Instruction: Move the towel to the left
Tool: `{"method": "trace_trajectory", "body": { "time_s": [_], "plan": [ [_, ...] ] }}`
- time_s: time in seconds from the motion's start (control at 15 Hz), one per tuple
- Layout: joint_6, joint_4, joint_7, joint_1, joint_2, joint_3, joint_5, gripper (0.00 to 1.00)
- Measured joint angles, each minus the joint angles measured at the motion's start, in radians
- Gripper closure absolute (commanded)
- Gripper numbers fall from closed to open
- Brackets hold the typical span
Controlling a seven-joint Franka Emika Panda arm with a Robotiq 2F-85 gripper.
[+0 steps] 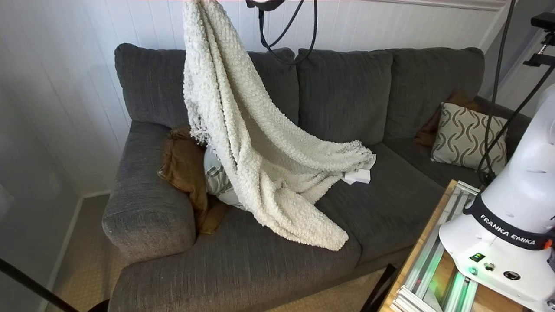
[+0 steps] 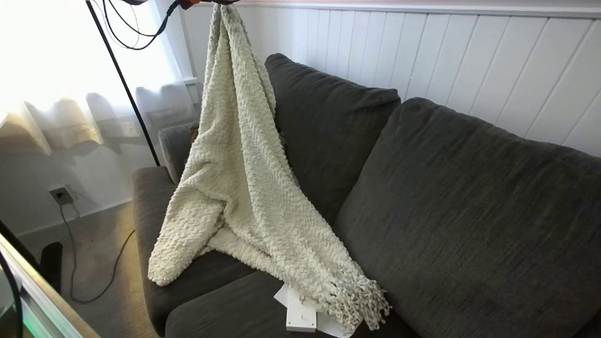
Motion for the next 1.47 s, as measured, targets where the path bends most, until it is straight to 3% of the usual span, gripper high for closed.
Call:
{"method": "trace_trajectory", "body": {
  "time_s": [0.13, 0.4, 0.73, 0.8, 0.87, 1.27, 1.47],
  "plan": [
    [0.001, 0.000, 0.001, 0.000, 0.003, 0.000, 0.000, 0.98],
    [-0.014, 0.008, 0.001, 0.005, 0.024, -0.014, 0.000, 0.98],
    [-0.007, 0.197, 0.051, 0.059, 0.185, -0.132, 0.010, 0.98],
    [-0.016, 0.240, 0.066, 0.060, 0.221, -0.139, 0.020, 0.76],
    [-0.034, 0.282, 0.077, 0.057, 0.254, -0.138, 0.032, 0.67],
    [-0.208, 0.532, 0.150, 0.046, 0.436, -0.138, 0.094, 0.27],
    [-0.371, 0.611, 0.249, 0.038, 0.467, -0.145, 0.081, 0.07]
  ]
}}
